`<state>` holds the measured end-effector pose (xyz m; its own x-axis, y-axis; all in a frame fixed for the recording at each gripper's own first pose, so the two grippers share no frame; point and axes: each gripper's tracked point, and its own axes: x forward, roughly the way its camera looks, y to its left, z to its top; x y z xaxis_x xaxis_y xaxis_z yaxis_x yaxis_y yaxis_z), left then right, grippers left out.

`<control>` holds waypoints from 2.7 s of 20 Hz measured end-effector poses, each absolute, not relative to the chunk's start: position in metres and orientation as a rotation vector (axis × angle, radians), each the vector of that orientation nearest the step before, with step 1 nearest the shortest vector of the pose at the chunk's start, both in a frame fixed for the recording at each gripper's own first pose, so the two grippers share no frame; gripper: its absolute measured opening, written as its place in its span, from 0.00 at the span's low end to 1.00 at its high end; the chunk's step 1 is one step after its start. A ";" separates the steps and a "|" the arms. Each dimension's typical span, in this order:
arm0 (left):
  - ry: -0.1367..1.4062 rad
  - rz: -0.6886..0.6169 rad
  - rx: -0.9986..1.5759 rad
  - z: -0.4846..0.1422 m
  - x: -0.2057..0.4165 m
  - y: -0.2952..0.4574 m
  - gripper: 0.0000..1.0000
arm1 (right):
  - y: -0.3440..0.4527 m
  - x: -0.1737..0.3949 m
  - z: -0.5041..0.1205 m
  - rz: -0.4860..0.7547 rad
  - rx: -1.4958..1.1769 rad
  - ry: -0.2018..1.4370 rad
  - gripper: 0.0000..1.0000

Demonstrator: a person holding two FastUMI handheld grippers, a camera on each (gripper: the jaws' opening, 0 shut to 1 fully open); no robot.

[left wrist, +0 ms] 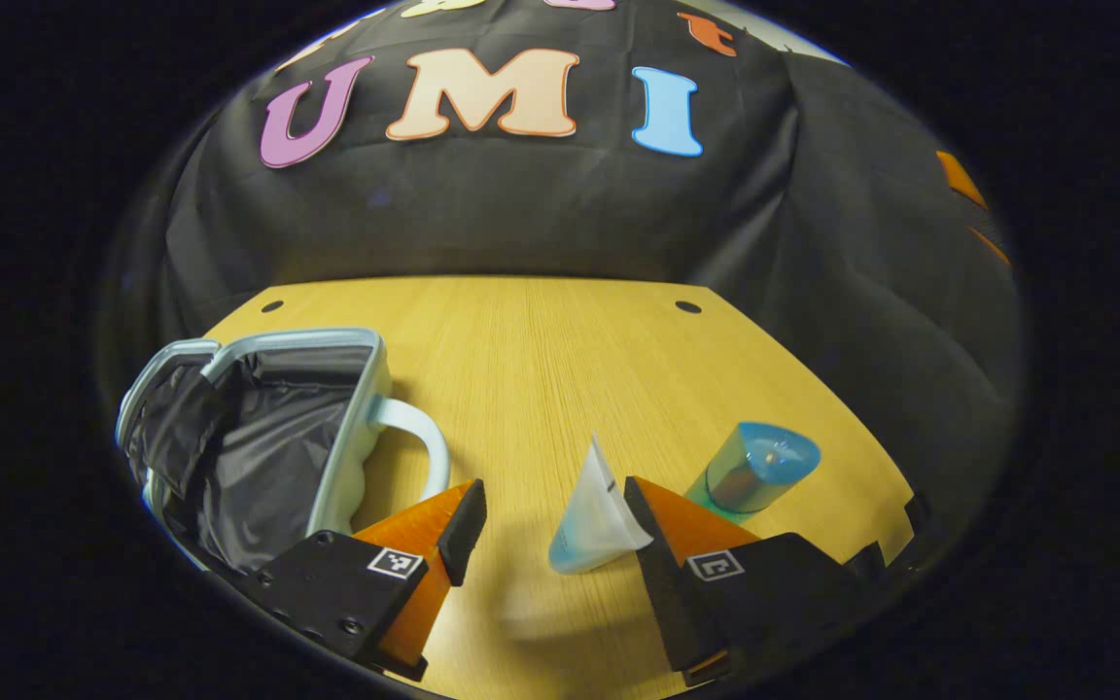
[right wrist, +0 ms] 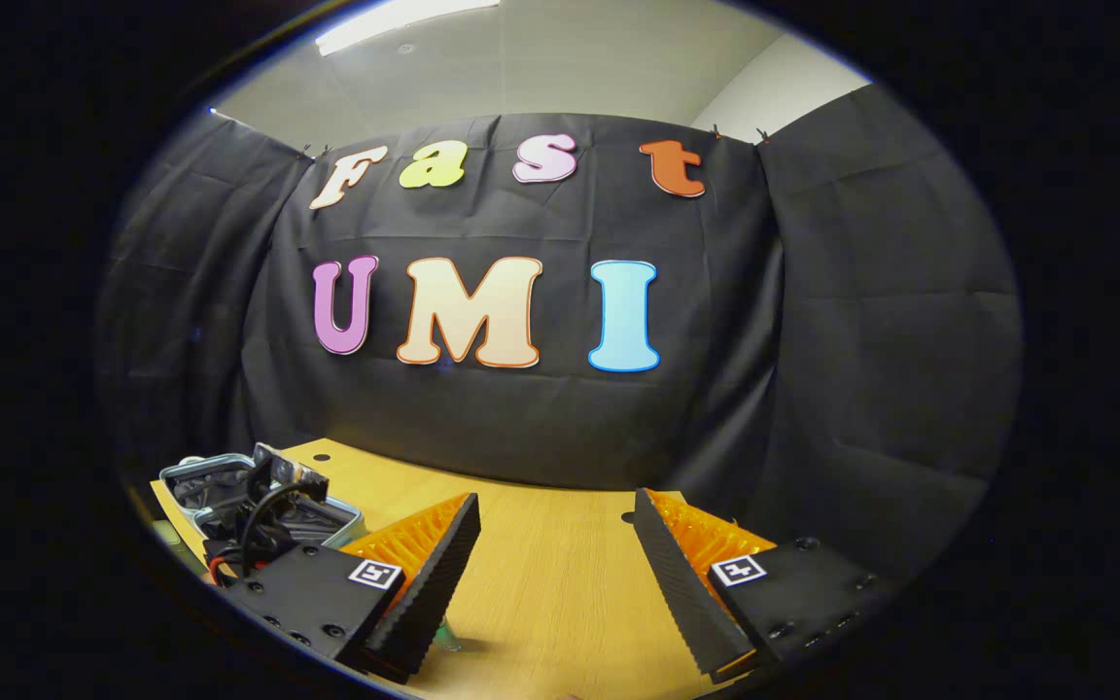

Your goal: First open the suitcase, pack the skin care products into it, and then close the suitcase.

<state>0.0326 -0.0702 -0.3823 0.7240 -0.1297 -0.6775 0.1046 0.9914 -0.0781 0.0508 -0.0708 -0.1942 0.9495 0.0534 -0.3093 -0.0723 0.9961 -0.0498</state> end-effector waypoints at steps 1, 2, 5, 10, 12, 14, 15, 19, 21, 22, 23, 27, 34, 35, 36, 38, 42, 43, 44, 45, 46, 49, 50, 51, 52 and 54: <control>0.759 -0.124 -0.034 -0.388 0.032 -0.070 0.81 | -0.070 0.051 -0.196 0.068 -0.066 0.313 0.99; 0.770 -0.117 -0.034 -0.396 0.030 -0.069 0.75 | -0.067 0.051 -0.198 0.074 -0.069 0.314 0.99; 0.791 -0.130 -0.047 -0.408 0.028 -0.074 0.58 | -0.059 0.050 -0.205 0.093 -0.066 0.325 0.99; 0.790 -0.159 -0.083 -0.405 0.031 -0.077 0.25 | -0.039 0.050 -0.219 0.136 -0.065 0.330 0.99; 0.774 -0.154 -0.090 -0.389 0.031 -0.070 0.24 | -0.029 0.052 -0.227 0.156 -0.059 0.338 0.96; 0.752 -0.154 -0.080 -0.365 0.031 -0.063 0.24 | -0.016 0.054 -0.236 0.184 -0.043 0.344 0.99; 0.739 -0.151 -0.068 -0.351 0.031 -0.058 0.24 | -0.009 0.054 -0.243 0.200 -0.033 0.353 0.99; 0.689 -0.137 -0.019 -0.303 0.030 -0.037 0.24 | 0.018 0.050 -0.282 0.253 -0.007 0.411 1.00; 0.670 -0.119 -0.007 -0.283 0.028 -0.026 0.24 | 0.028 0.045 -0.305 0.274 -0.011 0.445 0.99; 0.663 -0.110 -0.002 -0.273 0.026 -0.020 0.24 | 0.030 0.043 -0.316 0.278 -0.018 0.461 1.00; 0.658 -0.101 0.003 -0.266 0.024 -0.015 0.24 | 0.033 0.041 -0.328 0.284 -0.025 0.479 1.00; 0.649 -0.067 0.012 -0.244 0.015 0.005 0.24 | 0.038 0.028 -0.374 0.297 -0.043 0.561 1.00; 0.674 0.019 0.023 -0.235 -0.003 0.036 0.24 | 0.039 -0.001 -0.445 0.333 -0.061 0.699 0.88; 0.685 0.028 0.017 -0.235 -0.007 0.038 0.24 | 0.039 -0.005 -0.450 0.338 -0.051 0.712 0.88; 0.685 0.037 0.013 -0.237 -0.009 0.042 0.23 | 0.040 -0.007 -0.451 0.339 -0.047 0.714 0.81; 0.698 0.055 0.003 -0.241 -0.015 0.049 0.23 | 0.044 -0.007 -0.449 0.349 -0.050 0.697 0.55; 0.756 0.074 -0.002 -0.255 -0.022 0.075 0.23 | 0.058 -0.015 -0.447 0.380 0.004 0.759 0.45; 0.782 0.083 0.013 -0.260 -0.024 0.087 0.24 | 0.060 -0.017 -0.439 0.381 0.011 0.759 0.45; 0.810 0.094 0.026 -0.265 -0.026 0.101 0.24 | 0.064 -0.017 -0.431 0.388 0.017 0.759 0.44; 0.839 0.103 0.031 -0.271 -0.027 0.113 0.24 | 0.069 -0.017 -0.422 0.394 0.025 0.759 0.44; 0.877 0.113 0.029 -0.278 -0.030 0.125 0.24 | 0.074 -0.015 -0.411 0.394 0.041 0.762 0.44; 0.972 0.123 0.021 -0.303 -0.036 0.157 0.24 | 0.088 -0.012 -0.378 0.384 0.080 0.748 0.44; 1.004 0.129 0.023 -0.312 -0.037 0.166 0.24 | 0.092 -0.010 -0.368 0.379 0.087 0.743 0.44; 1.039 0.130 0.020 -0.322 -0.039 0.174 0.24 | 0.096 -0.008 -0.360 0.373 0.092 0.738 0.44; 1.061 0.128 0.014 -0.331 -0.040 0.180 0.24 | 0.101 -0.006 -0.350 0.367 0.098 0.733 0.44; 1.097 0.120 0.001 -0.347 -0.039 0.189 0.24 | 0.110 -0.003 -0.333 0.360 0.112 0.726 0.43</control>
<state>-0.0390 0.1889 -0.3466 0.4506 0.0979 -0.8874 -0.0970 0.9935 0.0604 -0.0031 0.1101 -0.3332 0.6898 0.3596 -0.6284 -0.2824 0.9328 0.2237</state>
